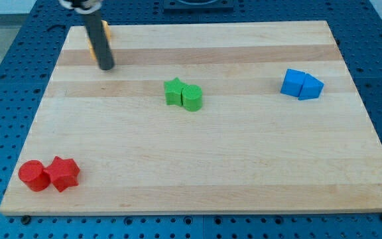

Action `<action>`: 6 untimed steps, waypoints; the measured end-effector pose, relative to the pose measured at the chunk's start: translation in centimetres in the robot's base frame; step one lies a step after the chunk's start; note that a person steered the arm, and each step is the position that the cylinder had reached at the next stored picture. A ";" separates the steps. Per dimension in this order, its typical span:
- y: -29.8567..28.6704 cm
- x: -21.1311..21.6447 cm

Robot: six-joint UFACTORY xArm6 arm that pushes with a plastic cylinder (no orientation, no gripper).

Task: Push the yellow heart and yellow hexagon to the top left

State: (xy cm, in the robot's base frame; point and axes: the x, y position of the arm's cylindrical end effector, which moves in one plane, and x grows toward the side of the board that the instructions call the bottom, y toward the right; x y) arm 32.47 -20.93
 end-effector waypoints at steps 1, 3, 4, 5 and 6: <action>-2.9 0.0; -3.0 -0.6; -1.8 -1.0; -0.3 -2.8; 0.2 -5.0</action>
